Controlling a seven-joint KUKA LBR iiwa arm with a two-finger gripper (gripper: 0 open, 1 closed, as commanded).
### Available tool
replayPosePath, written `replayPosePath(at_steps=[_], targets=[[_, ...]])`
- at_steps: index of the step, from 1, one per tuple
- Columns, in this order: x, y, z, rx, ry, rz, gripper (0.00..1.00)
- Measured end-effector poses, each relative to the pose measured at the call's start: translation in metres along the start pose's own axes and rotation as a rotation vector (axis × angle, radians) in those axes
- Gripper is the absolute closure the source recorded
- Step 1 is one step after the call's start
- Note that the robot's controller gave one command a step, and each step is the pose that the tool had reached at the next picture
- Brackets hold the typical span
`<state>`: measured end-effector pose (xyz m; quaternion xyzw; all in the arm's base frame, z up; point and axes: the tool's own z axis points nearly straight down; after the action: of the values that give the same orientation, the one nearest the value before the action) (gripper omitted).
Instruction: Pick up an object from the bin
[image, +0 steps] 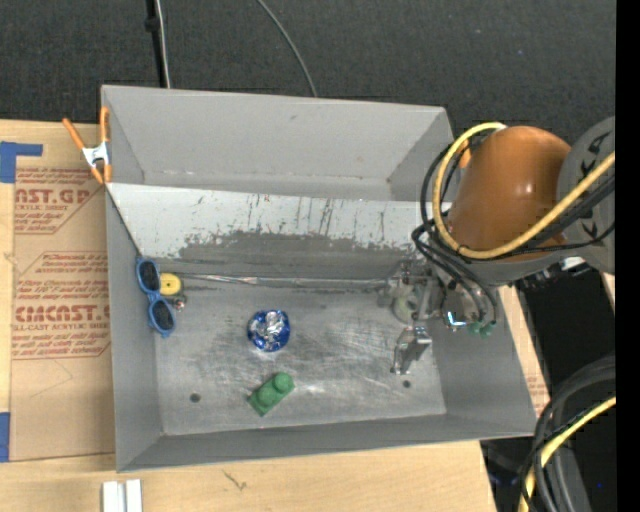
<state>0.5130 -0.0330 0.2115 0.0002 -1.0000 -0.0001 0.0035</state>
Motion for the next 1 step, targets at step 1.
replayPosePath(at_steps=[1], targets=[[0.0261,0.0488,0.1396,0.001,-0.028,-0.105,0.00]])
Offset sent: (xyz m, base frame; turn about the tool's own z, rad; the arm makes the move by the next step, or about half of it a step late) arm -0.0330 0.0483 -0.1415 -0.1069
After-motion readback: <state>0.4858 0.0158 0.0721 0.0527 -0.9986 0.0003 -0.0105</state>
